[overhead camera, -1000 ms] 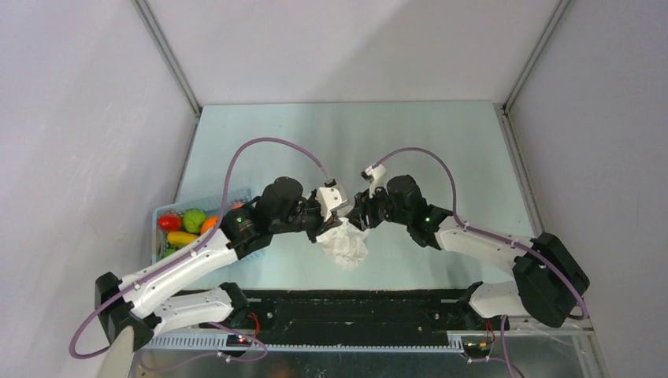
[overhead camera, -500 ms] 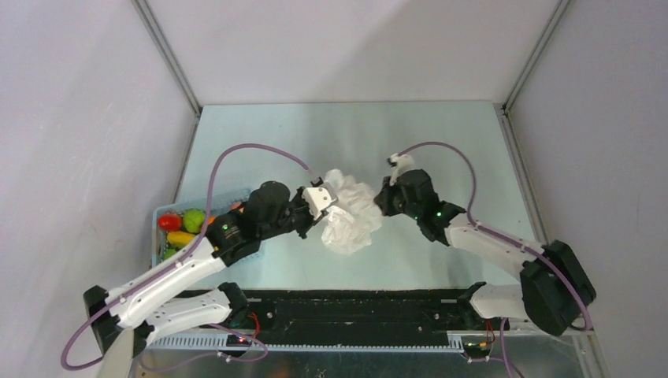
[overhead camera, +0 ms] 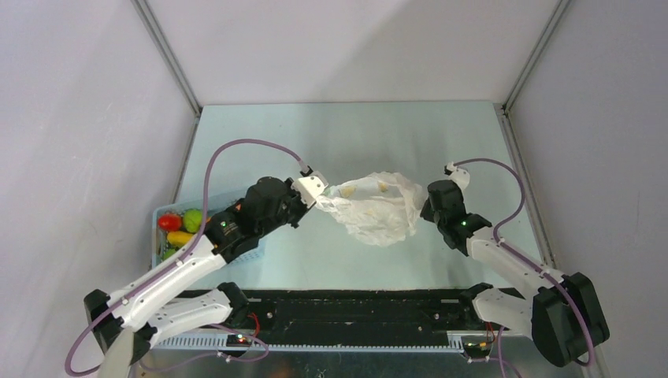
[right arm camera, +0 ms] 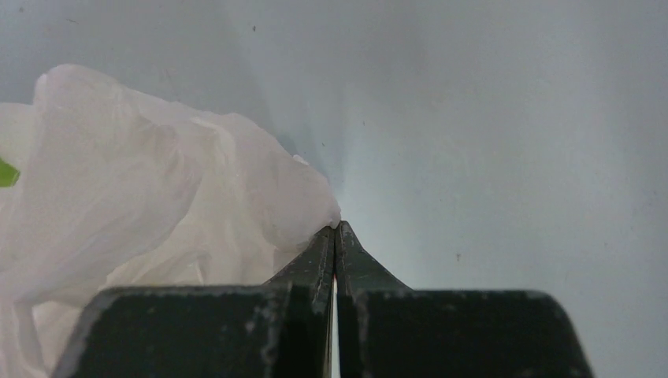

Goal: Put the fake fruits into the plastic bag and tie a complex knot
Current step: Open the plastic bag at the center of the board.

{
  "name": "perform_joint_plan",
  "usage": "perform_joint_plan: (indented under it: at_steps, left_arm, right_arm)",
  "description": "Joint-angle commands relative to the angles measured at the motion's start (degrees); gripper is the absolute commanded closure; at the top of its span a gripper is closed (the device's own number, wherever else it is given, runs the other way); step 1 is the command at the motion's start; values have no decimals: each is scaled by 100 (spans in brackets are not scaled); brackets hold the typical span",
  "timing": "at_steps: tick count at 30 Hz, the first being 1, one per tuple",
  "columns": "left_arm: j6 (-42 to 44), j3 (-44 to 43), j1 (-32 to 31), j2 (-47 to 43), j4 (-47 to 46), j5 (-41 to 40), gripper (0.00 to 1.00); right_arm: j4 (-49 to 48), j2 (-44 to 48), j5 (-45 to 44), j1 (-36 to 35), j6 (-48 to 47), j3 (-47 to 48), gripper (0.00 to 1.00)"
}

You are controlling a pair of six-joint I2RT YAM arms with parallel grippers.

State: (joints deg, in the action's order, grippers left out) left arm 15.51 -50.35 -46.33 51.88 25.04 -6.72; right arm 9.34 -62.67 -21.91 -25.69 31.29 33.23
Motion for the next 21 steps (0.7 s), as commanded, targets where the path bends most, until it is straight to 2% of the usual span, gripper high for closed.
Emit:
perform_joint_plan:
  at_steps: [1,3,5,6,7,8,9,10,13,17,21]
  left_arm:
    - [20,-55,-31,132,-58,1,100]
    - [-8,-14,-115,172,-113,163,100]
    - [-8,16,-220,185,-173,215,100]
    - [-5,38,-255,188,-209,224,100]
    - [4,49,-307,186,-232,219,100]
    - [9,79,-338,180,-275,208,100]
    - [16,92,-387,169,-290,150,100]
    - [19,119,-413,159,-333,112,100]
    - [42,148,-519,156,-372,-22,100]
    - [59,175,-598,112,-413,-97,100]
    - [68,213,-637,67,-454,-131,100]
  right_arm:
    - [3,242,-349,12,308,-102,100]
    - [-40,351,-121,13,221,-106,100]
    - [-42,515,90,16,154,-106,91]
    - [-27,661,174,15,113,-107,79]
    - [37,744,198,9,101,-107,71]
    - [74,940,214,-7,93,-107,58]
    - [148,1170,223,-11,82,-107,52]
    - [204,1284,271,-25,25,-107,42]
    - [163,1895,587,-105,-256,-104,25]
    - [192,2314,1144,-420,-691,126,17]
    - [488,1993,1468,-859,-733,579,19]
